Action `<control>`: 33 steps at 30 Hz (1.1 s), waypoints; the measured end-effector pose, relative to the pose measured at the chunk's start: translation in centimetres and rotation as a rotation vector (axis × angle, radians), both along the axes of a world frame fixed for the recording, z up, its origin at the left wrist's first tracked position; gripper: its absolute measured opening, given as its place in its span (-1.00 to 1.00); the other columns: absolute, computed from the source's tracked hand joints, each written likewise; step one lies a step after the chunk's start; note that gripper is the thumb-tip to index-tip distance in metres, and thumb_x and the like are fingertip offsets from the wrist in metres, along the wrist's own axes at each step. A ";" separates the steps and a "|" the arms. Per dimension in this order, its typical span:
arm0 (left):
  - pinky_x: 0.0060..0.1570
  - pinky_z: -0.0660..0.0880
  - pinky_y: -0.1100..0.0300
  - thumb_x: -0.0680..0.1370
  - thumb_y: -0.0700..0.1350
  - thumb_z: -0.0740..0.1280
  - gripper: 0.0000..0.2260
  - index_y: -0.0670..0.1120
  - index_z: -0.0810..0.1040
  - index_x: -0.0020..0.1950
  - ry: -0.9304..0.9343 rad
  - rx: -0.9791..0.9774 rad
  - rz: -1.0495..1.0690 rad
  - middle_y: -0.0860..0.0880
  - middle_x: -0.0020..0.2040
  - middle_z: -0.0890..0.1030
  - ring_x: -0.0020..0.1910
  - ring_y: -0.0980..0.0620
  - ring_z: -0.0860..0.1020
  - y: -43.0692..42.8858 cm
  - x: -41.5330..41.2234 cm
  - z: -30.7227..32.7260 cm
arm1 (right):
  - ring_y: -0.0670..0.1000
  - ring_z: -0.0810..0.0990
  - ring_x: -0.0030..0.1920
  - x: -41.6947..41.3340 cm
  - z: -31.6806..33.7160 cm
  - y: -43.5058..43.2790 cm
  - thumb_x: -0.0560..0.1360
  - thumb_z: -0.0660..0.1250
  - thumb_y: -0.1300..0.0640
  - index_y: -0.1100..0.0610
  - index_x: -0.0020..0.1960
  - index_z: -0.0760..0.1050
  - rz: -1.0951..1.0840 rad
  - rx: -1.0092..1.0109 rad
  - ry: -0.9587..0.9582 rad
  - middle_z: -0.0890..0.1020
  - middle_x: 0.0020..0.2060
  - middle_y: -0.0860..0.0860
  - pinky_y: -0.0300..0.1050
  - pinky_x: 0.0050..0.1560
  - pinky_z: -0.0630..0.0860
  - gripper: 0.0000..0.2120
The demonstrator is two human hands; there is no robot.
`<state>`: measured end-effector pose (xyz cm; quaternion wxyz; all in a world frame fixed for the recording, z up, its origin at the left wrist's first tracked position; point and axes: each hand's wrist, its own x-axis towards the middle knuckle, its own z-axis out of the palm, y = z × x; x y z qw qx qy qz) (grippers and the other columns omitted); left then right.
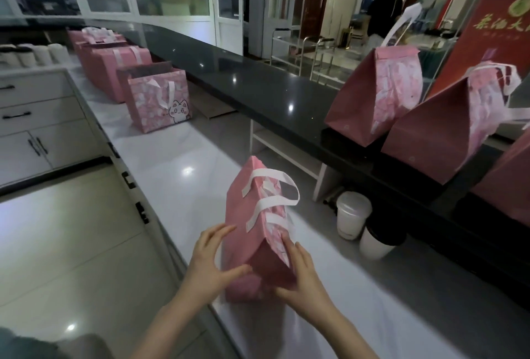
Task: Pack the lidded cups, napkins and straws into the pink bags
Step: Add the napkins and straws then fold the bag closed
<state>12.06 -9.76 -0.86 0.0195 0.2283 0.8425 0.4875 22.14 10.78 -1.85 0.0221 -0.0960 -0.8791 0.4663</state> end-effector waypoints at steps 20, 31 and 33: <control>-0.15 0.63 0.18 0.24 -0.08 0.56 -0.09 0.36 0.21 0.45 -0.195 0.248 -0.011 0.38 0.11 0.54 0.05 0.24 0.59 -0.2 -0.9 0.9 | -0.44 0.25 0.20 -3.5 3.4 -0.7 0.30 0.37 0.36 -0.32 0.48 -0.03 -0.031 0.002 0.228 0.31 0.23 -0.28 -0.60 0.13 0.22 0.01; -0.18 0.59 0.30 0.34 -0.10 0.56 -0.16 0.45 0.20 0.40 0.014 0.316 -0.159 0.41 0.09 0.53 0.05 0.28 0.56 -1.9 -12.9 10.5 | -0.50 0.29 0.15 -12.9 12.0 -3.9 0.37 0.42 0.32 -0.46 0.42 -0.03 -0.195 0.070 0.532 0.32 0.18 -0.30 -0.64 -0.02 0.29 0.01; -0.21 0.58 0.31 0.38 -0.15 0.54 -0.17 0.46 0.19 0.40 0.029 0.312 -0.210 0.41 0.07 0.52 0.03 0.27 0.57 -2.1 -16.0 11.8 | -0.51 0.29 0.15 -15.1 13.1 -5.0 0.36 0.45 0.26 -0.45 0.43 -0.01 -0.242 0.081 0.573 0.32 0.18 -0.29 -0.64 -0.02 0.30 -0.03</control>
